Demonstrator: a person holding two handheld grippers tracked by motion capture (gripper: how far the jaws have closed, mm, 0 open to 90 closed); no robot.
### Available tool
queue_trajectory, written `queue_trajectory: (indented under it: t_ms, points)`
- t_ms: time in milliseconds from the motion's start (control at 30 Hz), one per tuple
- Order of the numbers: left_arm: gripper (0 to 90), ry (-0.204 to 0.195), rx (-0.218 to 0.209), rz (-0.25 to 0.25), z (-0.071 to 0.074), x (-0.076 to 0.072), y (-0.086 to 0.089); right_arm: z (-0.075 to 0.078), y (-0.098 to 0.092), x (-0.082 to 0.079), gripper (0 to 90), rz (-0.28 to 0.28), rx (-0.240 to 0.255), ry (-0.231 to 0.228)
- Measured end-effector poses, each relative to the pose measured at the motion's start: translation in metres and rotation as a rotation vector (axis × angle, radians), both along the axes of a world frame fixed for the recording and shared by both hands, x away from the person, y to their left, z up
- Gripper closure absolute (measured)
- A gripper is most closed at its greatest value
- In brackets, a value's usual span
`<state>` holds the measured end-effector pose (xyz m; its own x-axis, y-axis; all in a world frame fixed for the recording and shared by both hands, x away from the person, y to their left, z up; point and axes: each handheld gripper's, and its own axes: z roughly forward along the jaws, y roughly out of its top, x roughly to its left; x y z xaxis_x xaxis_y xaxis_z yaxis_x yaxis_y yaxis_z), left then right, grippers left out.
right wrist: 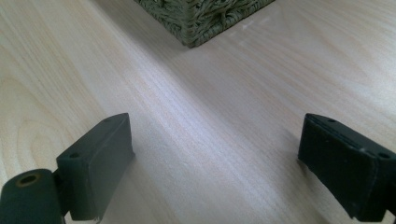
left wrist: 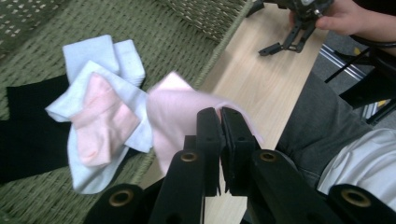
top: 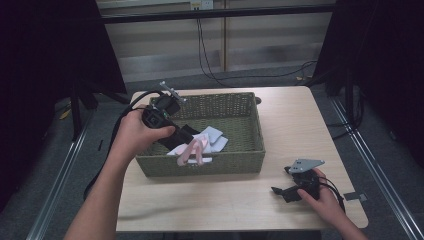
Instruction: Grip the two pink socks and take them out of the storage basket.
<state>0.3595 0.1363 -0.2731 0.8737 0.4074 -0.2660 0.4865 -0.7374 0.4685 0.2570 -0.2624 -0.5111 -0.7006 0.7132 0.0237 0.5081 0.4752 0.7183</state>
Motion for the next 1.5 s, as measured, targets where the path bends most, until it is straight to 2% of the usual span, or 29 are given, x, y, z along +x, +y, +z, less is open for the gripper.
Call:
queue_trajectory:
  t_ms: [100, 167, 300, 367, 400, 433, 533, 600, 667, 733, 767, 933, 1033, 1133, 1167, 1367, 1500]
  points:
    - [86.7, -0.001, -0.004, 0.0, -0.002, -0.003, 0.0, 0.0, 0.0, 0.0, 9.3, 0.0, 0.0, 0.0]
    - [86.8, 0.002, 0.012, -0.011, -0.003, -0.004, 0.0, 0.0, 0.0, 0.0, 9.3, 0.0, 0.0, 0.0]
    - [86.2, 0.004, 0.014, -0.011, -0.008, -0.005, -0.002, 0.0, 0.0, 0.0, 9.3, 0.0, 0.0, 0.0]
    - [80.2, -0.003, 0.021, 0.001, -0.013, -0.003, -0.002, 0.0, 0.0, 0.0, 9.3, -0.001, 0.0, 0.002]
    - [74.7, -0.006, 0.02, 0.017, -0.016, -0.002, -0.002, 0.0, 0.0, 0.0, 9.3, -0.002, 0.0, 0.003]
    - [69.2, -0.002, 0.026, 0.009, -0.018, 0.0, -0.002, 0.0, 0.0, 0.0, 9.3, -0.002, 0.0, 0.003]
    - [56.3, -0.029, 0.031, 0.031, -0.024, 0.005, -0.002, 0.0, 0.0, 0.0, 9.3, -0.002, 0.0, 0.003]
    - [55.3, -0.055, 0.039, 0.033, -0.026, 0.008, -0.003, 0.0, 0.0, 0.0, 9.3, -0.002, 0.0, 0.003]
    - [47.1, -0.081, 0.047, 0.044, -0.028, 0.013, -0.003, 0.0, 0.0, 0.0, 9.3, -0.001, 0.0, 0.003]
    - [44.8, -0.093, 0.054, 0.048, -0.03, 0.016, -0.004, 0.0, 0.0, 0.0, 9.3, -0.002, 0.0, 0.003]
    - [41.8, -0.114, 0.068, 0.055, -0.033, 0.021, -0.005, 0.0, 0.0, 0.0, 9.3, -0.002, 0.0, 0.003]
    - [32.9, -0.115, 0.101, 0.094, -0.047, 0.035, -0.007, 0.0, 0.0, 0.0, 9.3, -0.002, 0.0, 0.003]
    - [31.1, -0.127, 0.133, 0.111, -0.055, 0.043, -0.009, 0.0, 0.0, 0.0, 9.3, -0.002, 0.0, 0.003]
    - [30.6, -0.117, 0.127, 0.116, -0.061, 0.048, -0.011, 0.0, 0.0, 0.0, 9.3, -0.002, 0.0, 0.003]
    - [30.9, -0.112, 0.129, 0.119, -0.067, 0.052, -0.012, 0.0, 0.0, 0.0, 9.3, -0.001, 0.0, 0.003]
    - [29.8, -0.108, 0.159, 0.141, -0.082, 0.063, -0.012, 0.0, 0.0, 0.0, 9.3, -0.002, 0.001, 0.003]
    - [30.2, -0.098, 0.154, 0.146, -0.089, 0.069, -0.016, 0.0, 0.0, 0.0, 9.3, -0.002, 0.001, 0.003]
